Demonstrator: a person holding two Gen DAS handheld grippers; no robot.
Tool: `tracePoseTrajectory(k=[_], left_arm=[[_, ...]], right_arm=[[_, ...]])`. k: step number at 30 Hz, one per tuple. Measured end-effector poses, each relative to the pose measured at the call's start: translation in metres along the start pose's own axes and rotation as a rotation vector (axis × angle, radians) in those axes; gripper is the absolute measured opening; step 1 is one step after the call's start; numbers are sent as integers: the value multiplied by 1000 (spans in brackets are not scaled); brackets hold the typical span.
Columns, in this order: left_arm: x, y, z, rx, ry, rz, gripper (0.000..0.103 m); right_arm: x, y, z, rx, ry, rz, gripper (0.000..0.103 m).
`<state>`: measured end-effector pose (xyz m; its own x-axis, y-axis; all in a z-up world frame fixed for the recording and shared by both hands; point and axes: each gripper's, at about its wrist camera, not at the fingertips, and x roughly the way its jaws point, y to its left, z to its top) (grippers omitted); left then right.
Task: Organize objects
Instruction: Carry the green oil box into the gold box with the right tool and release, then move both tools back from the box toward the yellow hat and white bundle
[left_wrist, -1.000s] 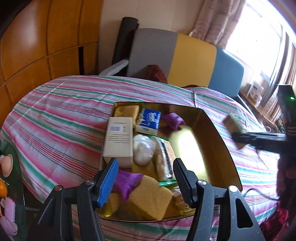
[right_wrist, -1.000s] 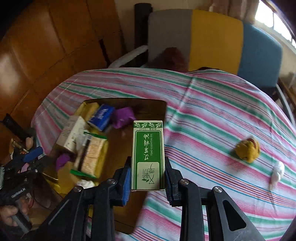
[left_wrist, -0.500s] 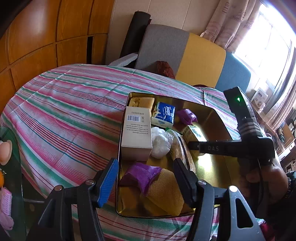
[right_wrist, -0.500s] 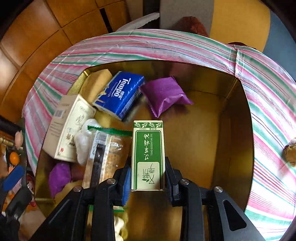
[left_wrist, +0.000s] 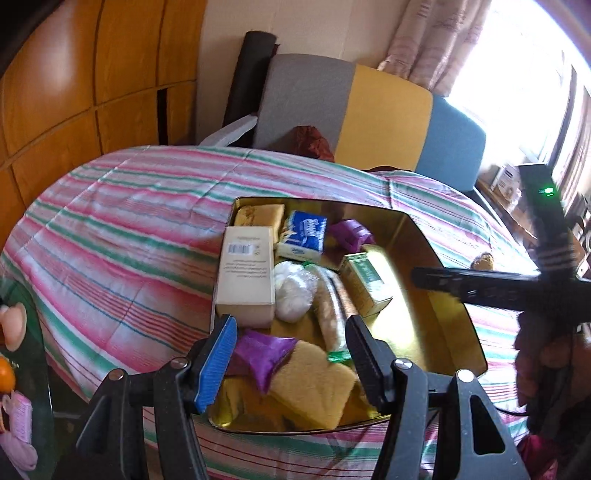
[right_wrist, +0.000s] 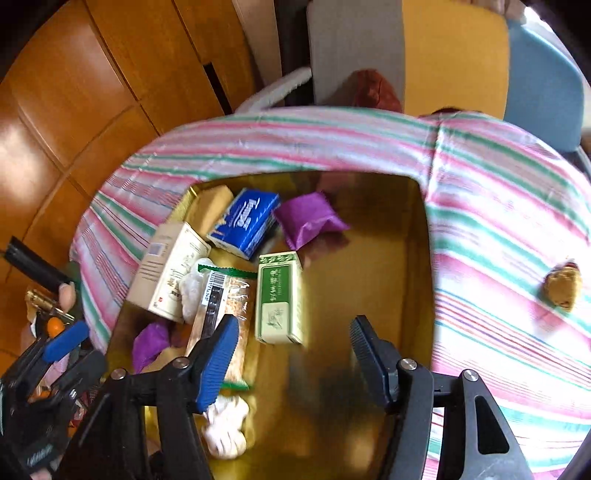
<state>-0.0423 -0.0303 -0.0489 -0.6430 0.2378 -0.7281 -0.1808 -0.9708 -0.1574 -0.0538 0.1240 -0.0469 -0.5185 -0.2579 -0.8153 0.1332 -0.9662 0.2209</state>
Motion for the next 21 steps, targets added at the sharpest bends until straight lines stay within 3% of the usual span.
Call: tracePoseTrajectory(k=[4, 21], left_arm=[[-1, -18, 1, 47, 3, -14, 62], [6, -111, -3, 267, 42, -67, 62]], right_arm=[[-33, -29, -6, 37, -58, -9, 75], [-115, -212, -50, 336, -175, -253, 82]])
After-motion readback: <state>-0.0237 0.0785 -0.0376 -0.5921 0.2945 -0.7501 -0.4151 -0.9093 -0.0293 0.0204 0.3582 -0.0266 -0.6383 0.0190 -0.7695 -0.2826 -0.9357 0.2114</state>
